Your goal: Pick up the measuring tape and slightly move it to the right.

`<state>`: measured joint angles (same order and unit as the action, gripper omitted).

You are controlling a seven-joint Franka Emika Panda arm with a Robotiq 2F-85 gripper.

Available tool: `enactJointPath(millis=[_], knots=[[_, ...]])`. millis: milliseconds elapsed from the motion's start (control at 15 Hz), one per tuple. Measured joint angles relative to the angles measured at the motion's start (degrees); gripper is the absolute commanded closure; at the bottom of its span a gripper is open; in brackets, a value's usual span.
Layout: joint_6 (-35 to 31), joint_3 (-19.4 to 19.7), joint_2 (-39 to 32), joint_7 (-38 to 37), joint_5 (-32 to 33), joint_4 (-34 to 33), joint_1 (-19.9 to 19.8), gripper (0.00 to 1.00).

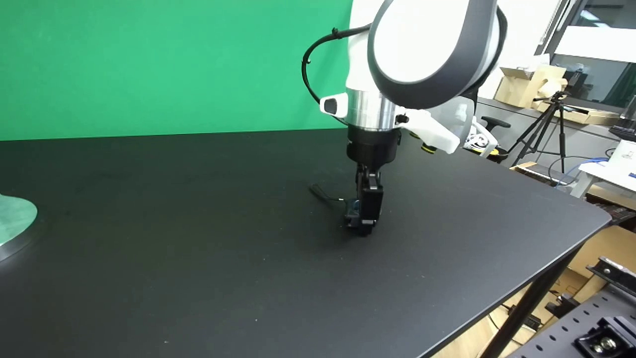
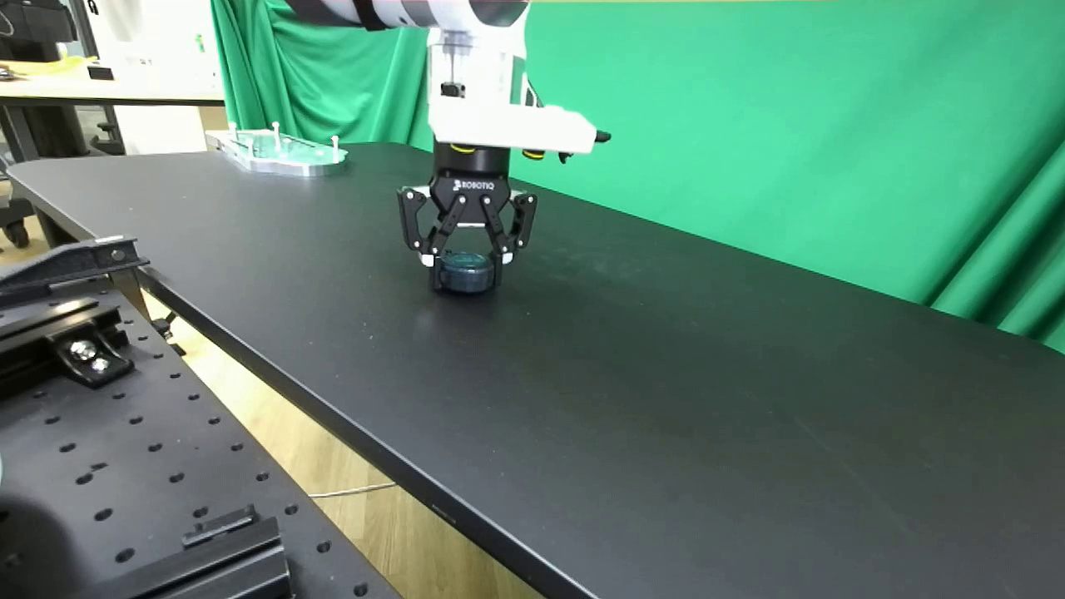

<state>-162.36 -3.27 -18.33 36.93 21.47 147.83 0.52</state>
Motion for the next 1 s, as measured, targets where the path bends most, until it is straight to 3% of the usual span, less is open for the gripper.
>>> enactJointPath(millis=[200,400,1000], knots=[[3.3,-2.48,0.37,0.0,-7.57,-1.65,-1.9,0.58],[6.92,-2.44,1.23,-1.26,-11.67,-4.28,-2.87,0.58],[11.59,5.53,1.23,-15.26,-12.08,-10.49,-3.24,0.58]])
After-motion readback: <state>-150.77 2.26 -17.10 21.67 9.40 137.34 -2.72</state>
